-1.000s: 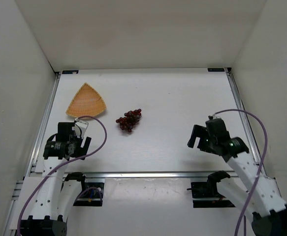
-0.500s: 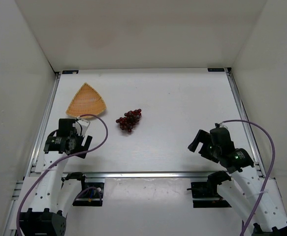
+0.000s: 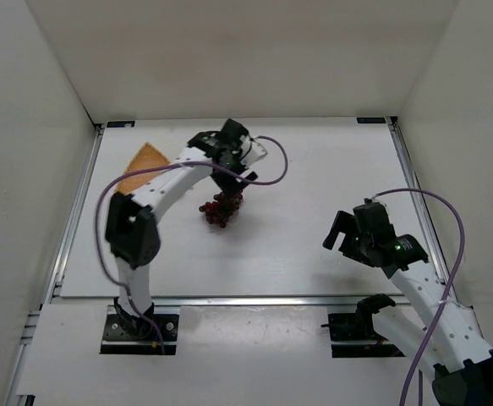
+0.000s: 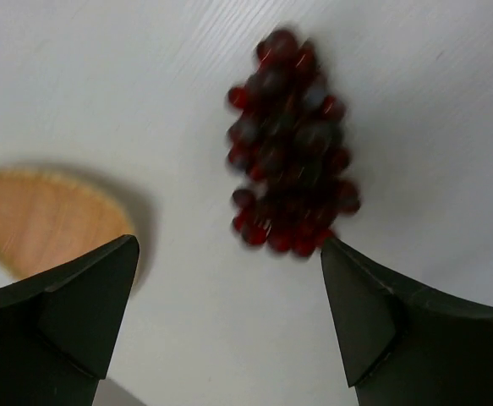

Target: Place and organize the fake fruits in the fruit bowl

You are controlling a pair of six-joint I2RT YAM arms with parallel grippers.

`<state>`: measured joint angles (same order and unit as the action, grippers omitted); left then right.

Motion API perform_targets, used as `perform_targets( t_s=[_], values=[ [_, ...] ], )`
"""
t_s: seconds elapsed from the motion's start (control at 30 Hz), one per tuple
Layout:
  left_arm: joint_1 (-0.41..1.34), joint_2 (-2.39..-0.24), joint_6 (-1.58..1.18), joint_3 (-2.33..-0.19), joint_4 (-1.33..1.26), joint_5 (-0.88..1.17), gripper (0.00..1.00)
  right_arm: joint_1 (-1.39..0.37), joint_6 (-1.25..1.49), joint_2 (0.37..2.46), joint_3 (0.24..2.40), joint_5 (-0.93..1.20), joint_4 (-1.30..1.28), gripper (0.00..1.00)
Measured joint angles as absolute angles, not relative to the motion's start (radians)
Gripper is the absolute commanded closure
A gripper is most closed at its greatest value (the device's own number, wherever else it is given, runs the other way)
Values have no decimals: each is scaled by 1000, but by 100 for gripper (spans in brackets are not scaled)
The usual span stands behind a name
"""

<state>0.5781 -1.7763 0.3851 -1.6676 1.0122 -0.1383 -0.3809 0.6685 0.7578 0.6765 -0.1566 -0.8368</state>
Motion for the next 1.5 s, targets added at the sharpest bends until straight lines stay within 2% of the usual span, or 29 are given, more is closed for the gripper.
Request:
perform_targets(
  t_s=[0.13, 0.2, 0.3, 0.47, 0.5, 0.53, 0.67, 0.7, 0.8, 0.97, 1.07, 1.3, 1.4, 1.5],
  values=[
    [622, -2130, 376, -1952, 1057, -43, 0, -381, 655, 760, 713, -183, -815, 0],
    [630, -2240, 352, -1996, 1073, -45, 0, -381, 654, 759, 716, -193, -810, 0],
    [633, -2331, 311, -1985, 1077, -114, 0, -381, 655, 759, 716, -204, -810, 0],
    [626, -2323, 260, -1977, 1070, -203, 2, -381, 655, 751, 716, -209, -810, 0],
    [626, -2322, 252, -1972, 1069, -209, 9, -381, 655, 750, 716, -211, -810, 0],
    [626, -2322, 244, -1962, 1070, -210, 33, -381, 655, 750, 717, -212, -810, 0],
    [619, -2306, 237, -1922, 1090, -199, 88, -381, 643, 762, 728, -203, -804, 3],
    [615, -2290, 233, -1916, 1098, -187, 90, -381, 629, 781, 739, -190, -797, 5],
    [598, -2251, 233, -1913, 1137, -142, 90, -391, 565, 926, 863, -126, -783, 6],
    [555, -2156, 229, -1932, 1183, -123, 90, -448, 464, 1301, 1269, -59, -719, 6],
    [496, -2037, 228, -1939, 1180, -131, 90, -466, 439, 1400, 1400, -19, -673, 5],
    [175, -1688, 218, -1822, 1044, -151, 89, -478, 445, 1491, 1439, 63, -629, 5],
    [70, -1662, 220, -1777, 1003, -156, 80, -513, 451, 1552, 1439, 81, -615, 4],
    [49, -1731, 224, -1760, 982, -131, 70, -550, 464, 1613, 1439, 92, -604, 2]
  ],
)
